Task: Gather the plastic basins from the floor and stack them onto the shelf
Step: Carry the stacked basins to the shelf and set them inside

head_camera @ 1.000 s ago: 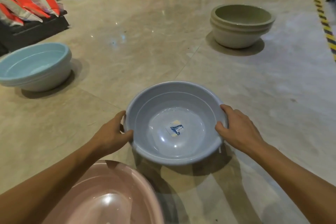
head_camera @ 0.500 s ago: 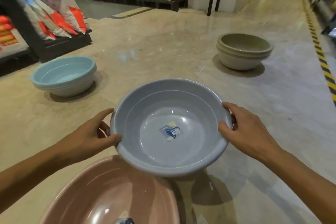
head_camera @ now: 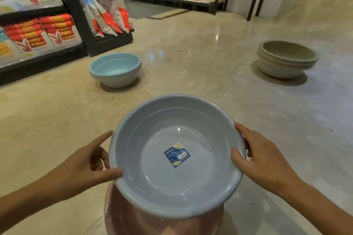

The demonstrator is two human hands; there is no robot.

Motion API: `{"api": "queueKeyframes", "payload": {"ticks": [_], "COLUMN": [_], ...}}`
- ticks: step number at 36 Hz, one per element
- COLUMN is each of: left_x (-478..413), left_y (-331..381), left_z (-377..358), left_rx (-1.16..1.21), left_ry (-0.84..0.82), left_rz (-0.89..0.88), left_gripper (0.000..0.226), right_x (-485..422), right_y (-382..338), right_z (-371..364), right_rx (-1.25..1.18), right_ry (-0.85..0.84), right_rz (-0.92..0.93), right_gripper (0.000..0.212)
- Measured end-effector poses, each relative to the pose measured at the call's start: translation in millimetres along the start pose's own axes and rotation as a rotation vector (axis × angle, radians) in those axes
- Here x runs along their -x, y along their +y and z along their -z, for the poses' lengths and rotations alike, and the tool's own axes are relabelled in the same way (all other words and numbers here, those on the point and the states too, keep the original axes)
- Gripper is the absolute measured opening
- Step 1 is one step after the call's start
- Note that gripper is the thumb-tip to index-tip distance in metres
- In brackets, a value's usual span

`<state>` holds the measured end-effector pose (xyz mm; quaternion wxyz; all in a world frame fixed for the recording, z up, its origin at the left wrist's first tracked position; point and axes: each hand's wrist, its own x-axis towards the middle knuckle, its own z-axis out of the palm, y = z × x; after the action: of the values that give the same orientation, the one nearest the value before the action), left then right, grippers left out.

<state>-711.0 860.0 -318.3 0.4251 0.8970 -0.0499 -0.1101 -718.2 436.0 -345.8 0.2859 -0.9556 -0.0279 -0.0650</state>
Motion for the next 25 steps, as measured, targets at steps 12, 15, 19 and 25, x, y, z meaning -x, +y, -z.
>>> {"api": "queueKeyframes", "payload": {"ticks": [12,15,19,25], "left_x": [50.4,58.3,63.3,65.2], "left_y": [-58.7,-69.8,-85.7,-98.4], "left_z": [-22.3,-29.8,-35.2,-47.0], "left_rx": [0.051,0.059,0.054,0.037], "left_ry": [-0.025,-0.037,-0.074,-0.109], "left_rz": [0.077,0.101,0.132,0.148], "left_gripper": [0.113,0.117,0.122,0.113], "right_x": [51.3,55.8,58.8,62.7], "right_y": [-7.7,-9.5,-6.4,0.2], "right_z": [-57.2,-67.8,-80.6,-95.6], "right_rx": [0.071,0.132,0.214,0.283], "right_ry": [-0.131,-0.153,-0.218,-0.284], "right_rz": [-0.051,-0.052,-0.071,-0.109], "right_gripper": [0.075,0.077,0.079,0.081]}}
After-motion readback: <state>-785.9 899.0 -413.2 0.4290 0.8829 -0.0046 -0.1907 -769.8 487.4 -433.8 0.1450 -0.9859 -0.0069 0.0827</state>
